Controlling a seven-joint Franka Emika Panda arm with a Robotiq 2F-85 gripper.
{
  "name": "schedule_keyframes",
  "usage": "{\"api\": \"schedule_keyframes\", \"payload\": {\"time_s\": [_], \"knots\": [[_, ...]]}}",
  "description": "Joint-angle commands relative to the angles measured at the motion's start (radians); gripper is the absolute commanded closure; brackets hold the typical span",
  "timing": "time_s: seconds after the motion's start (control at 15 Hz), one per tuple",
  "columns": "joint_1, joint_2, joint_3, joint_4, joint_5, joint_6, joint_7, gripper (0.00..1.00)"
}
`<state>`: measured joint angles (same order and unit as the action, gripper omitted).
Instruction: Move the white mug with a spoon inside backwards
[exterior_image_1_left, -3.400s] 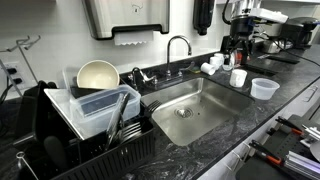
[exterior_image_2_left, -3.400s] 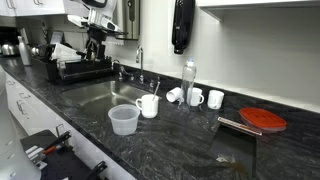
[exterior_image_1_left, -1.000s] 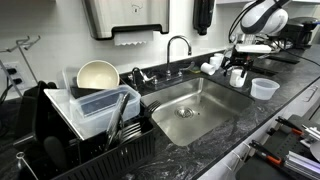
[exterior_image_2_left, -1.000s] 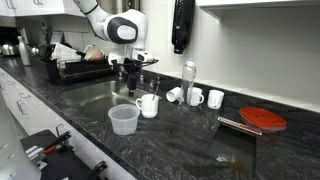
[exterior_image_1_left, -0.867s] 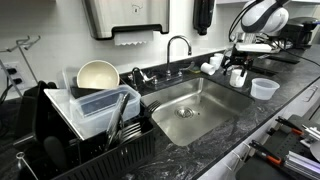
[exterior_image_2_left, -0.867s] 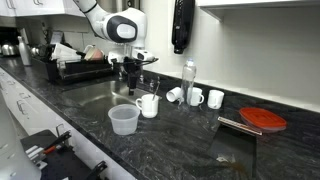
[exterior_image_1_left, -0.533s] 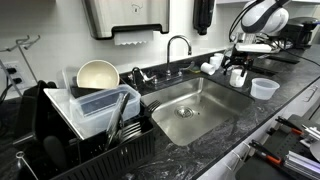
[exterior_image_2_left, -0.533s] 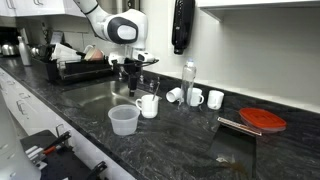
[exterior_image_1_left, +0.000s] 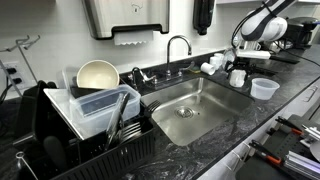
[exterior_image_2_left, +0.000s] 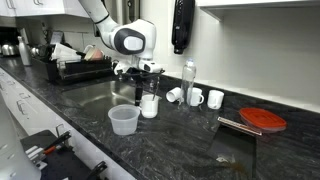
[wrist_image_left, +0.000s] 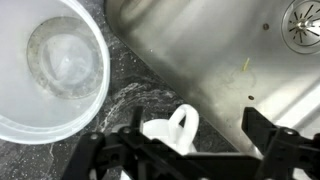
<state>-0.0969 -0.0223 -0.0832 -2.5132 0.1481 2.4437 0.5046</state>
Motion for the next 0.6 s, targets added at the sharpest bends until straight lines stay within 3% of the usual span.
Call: {"api": "schedule_keyframes", "payload": {"time_s": [0.0,0.07,0.53], "knots": [[-0.002,0.042,-0.008,0.014,0.009,0.021,0.019,0.08],[-0.001,0.050,-0.010,0.015,0.008,0.028,0.021,0.27],[0.002,0.065,-0.015,0.015,-0.001,0.055,0.050,0.76]]}}
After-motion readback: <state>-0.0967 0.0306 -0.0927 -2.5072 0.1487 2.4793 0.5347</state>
